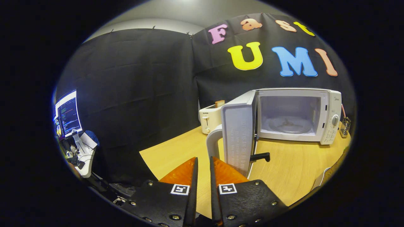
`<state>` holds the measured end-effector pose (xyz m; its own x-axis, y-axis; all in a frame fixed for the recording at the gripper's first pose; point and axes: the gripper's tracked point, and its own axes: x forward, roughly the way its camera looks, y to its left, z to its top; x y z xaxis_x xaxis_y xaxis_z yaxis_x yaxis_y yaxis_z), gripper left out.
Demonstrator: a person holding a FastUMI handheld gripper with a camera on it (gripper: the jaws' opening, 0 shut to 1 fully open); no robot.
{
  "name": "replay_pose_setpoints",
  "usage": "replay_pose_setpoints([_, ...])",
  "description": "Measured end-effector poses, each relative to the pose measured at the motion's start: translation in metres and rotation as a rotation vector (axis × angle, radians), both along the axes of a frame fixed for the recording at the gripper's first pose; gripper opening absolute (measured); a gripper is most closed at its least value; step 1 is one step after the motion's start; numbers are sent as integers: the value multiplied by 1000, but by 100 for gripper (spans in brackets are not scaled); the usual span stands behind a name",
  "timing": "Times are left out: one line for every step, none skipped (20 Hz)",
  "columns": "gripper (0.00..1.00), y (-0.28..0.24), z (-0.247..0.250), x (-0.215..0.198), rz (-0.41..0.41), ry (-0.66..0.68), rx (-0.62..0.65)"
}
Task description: Open the microwave, put the food inside, and close the microwave door.
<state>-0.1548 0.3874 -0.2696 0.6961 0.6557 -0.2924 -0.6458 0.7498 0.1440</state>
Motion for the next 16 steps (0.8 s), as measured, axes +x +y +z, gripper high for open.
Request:
replay_pose_setpoints([20,9,0,-1,19,-1,3])
replay_pose_setpoints([20,17,-1,-1,41,1,5])
replay_pose_setpoints([20,26,0,-2,64,1,8])
replay_pose_setpoints([20,34,-1,-3,87,2,11])
replay_pose_setpoints([20,43,0,-3,112,2,14])
replay_pose_setpoints([20,51,-2,-3,140,-2,16])
replay_pose_setpoints([20,60,-2,-3,166,-2,22])
replay_pose_setpoints([20,68,-3,-3,190,2,28])
replay_pose_setpoints([20,76,-3,-3,209,2,35])
replay_pose_setpoints([20,84,-3,-2,223,2,37])
replay_pose_setpoints([20,91,-4,0,237,-4,35])
replay_pose_setpoints([20,98,-5,2,249,-8,34])
replay_pose_setpoints([20,104,-6,3,256,-9,35])
replay_pose_setpoints([20,112,-6,4,265,-12,34])
replay_pose_setpoints([20,120,-6,6,276,-20,30])
replay_pose_setpoints([20,126,-7,7,280,-22,27])
